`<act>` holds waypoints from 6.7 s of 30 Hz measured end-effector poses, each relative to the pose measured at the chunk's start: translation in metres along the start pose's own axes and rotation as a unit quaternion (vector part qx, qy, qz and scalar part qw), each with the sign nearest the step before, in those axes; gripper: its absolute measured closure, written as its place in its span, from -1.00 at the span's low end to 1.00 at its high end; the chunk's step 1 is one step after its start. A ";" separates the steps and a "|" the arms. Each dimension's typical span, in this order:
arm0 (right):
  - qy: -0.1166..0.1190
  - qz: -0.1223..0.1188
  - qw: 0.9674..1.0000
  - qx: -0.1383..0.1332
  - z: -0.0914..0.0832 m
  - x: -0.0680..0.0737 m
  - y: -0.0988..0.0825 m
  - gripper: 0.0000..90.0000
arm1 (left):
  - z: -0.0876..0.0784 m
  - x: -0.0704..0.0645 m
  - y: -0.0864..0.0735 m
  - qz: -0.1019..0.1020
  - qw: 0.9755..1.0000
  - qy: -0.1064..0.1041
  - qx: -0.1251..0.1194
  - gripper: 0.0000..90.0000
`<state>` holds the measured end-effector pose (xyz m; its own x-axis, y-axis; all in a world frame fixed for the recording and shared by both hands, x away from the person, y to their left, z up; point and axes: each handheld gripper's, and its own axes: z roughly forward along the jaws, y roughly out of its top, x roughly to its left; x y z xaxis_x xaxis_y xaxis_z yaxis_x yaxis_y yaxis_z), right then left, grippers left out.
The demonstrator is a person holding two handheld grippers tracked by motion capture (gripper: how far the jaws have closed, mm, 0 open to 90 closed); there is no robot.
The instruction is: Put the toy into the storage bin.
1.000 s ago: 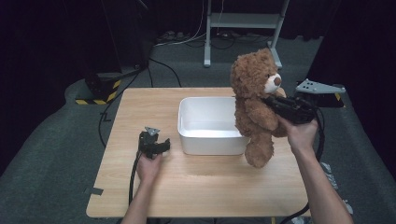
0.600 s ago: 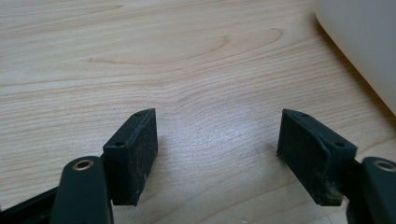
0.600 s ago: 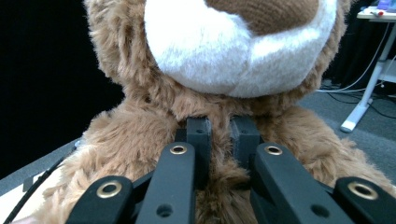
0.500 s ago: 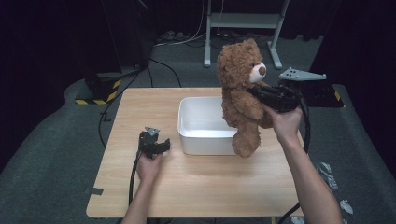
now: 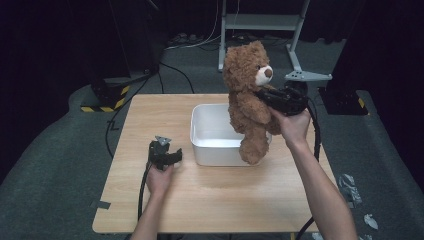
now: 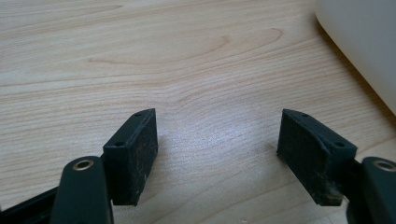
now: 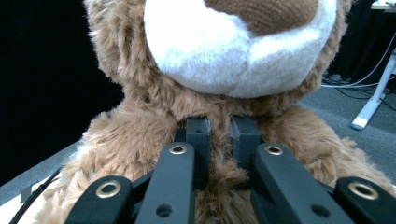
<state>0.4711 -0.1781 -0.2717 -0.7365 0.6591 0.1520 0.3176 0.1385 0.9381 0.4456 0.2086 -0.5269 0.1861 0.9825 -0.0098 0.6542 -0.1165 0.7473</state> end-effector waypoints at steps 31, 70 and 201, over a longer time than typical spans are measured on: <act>-0.008 0.012 1.000 0.005 0.048 0.010 0.005 0.80 | 0.000 0.000 0.000 0.002 1.000 0.001 0.000 -0.36; -0.034 0.018 0.999 0.032 0.082 0.011 -0.013 0.79 | 0.000 0.001 0.000 0.002 1.000 -0.001 0.000 -0.36; -0.075 0.020 0.996 0.047 0.028 -0.011 -0.088 -0.04 | 0.000 0.001 0.000 0.005 1.000 0.002 0.002 -0.36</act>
<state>0.4682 -0.1772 -0.3643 -0.6268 0.7675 0.1342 0.4044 0.1732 0.8980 0.4458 0.2092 -0.5270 0.1907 0.9817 -0.0001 0.6557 -0.1273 0.7442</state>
